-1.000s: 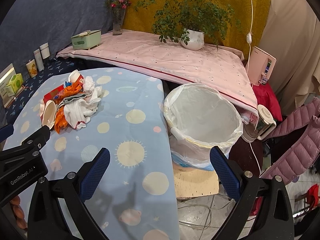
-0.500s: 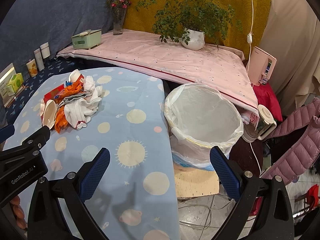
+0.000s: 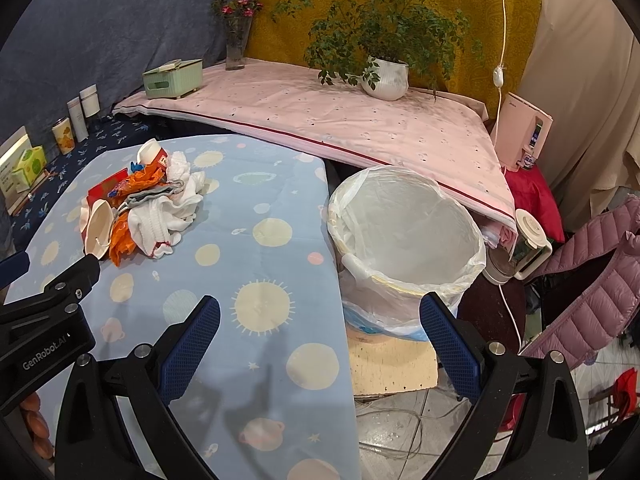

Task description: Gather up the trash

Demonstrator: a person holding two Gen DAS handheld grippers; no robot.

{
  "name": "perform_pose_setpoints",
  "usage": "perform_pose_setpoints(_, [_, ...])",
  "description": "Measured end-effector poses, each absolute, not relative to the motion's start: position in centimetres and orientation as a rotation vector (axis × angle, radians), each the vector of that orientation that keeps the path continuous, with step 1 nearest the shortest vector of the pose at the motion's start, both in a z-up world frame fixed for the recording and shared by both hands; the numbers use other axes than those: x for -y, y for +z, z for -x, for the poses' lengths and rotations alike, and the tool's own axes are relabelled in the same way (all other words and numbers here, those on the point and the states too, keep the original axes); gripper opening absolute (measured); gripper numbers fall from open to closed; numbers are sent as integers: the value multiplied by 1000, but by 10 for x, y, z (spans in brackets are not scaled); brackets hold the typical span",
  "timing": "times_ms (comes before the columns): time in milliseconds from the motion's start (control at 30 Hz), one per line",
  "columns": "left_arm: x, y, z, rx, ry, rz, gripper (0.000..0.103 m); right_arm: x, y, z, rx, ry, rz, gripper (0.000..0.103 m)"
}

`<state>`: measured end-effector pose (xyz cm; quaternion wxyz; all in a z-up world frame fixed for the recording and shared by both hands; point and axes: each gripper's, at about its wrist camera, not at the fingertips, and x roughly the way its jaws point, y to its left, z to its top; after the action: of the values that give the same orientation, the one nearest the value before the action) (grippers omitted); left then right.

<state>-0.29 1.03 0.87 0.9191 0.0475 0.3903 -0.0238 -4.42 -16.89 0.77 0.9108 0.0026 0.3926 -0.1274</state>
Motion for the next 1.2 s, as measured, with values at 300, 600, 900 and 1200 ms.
perform_pose_setpoints(300, [-10,2,3,-819,-60,-94,91,169,10,43,-812,-263,-4,95])
perform_pose_setpoints(600, [-18,-1,-3,-819,-32,-91,92,165,4,38,-824,-253,3,95])
perform_pose_setpoints(900, [-50,-17,-26,-858,-11,-50,93,154,-9,18,-832,-242,9,95])
perform_pose_setpoints(1200, [-96,-33,-66,-869,27,25,93,131,-15,-19,-809,-210,-4,95])
